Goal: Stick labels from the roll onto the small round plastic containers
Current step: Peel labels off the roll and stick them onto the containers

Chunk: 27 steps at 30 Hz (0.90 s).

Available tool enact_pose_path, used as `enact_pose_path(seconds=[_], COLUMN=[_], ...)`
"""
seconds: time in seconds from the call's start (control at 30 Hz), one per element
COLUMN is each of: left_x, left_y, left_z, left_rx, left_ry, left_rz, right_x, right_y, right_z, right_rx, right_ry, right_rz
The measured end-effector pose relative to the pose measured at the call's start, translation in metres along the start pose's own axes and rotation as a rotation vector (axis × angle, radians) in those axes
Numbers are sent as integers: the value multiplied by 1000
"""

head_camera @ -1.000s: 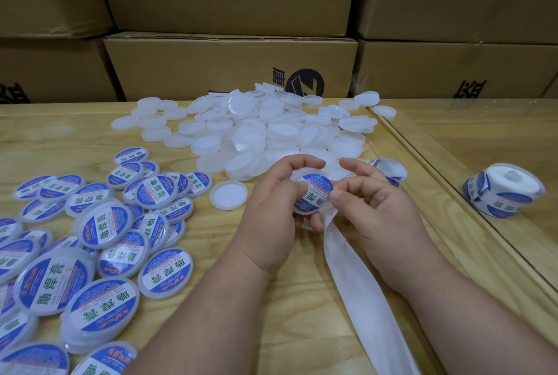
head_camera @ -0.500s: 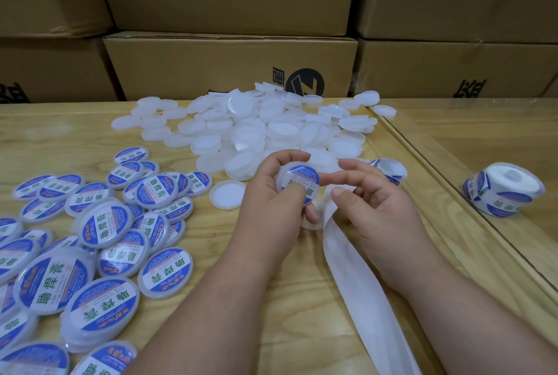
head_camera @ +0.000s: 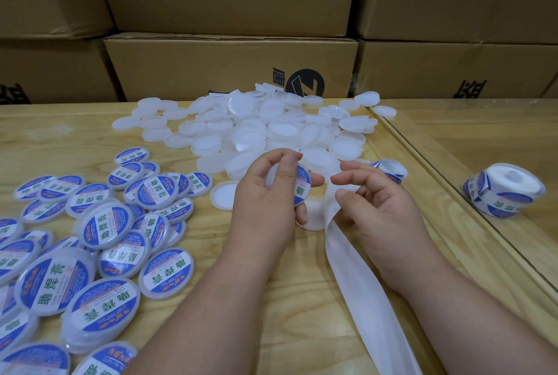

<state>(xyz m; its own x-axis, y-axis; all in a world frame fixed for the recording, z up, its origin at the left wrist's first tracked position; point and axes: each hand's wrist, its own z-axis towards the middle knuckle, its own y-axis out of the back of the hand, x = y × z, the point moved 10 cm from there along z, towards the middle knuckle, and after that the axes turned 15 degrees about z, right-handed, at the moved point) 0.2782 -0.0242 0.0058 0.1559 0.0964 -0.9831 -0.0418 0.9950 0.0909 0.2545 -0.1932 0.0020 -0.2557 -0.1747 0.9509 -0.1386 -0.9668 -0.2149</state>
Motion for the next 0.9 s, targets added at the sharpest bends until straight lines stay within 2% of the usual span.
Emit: enact_pose_path(seconds=[0.27, 0.5, 0.9], left_x=[-1, 5, 23], left_y=[2, 8, 31], left_z=[1, 1, 7], left_rx=[-24, -67, -275], left_ry=[-66, 9, 102], left_rz=[65, -60, -267], right_x=[0, 0, 0], right_y=[0, 0, 1], right_z=[0, -1, -1], right_rx=[2, 2, -1], right_ry=[-2, -3, -8], right_rz=[22, 19, 27])
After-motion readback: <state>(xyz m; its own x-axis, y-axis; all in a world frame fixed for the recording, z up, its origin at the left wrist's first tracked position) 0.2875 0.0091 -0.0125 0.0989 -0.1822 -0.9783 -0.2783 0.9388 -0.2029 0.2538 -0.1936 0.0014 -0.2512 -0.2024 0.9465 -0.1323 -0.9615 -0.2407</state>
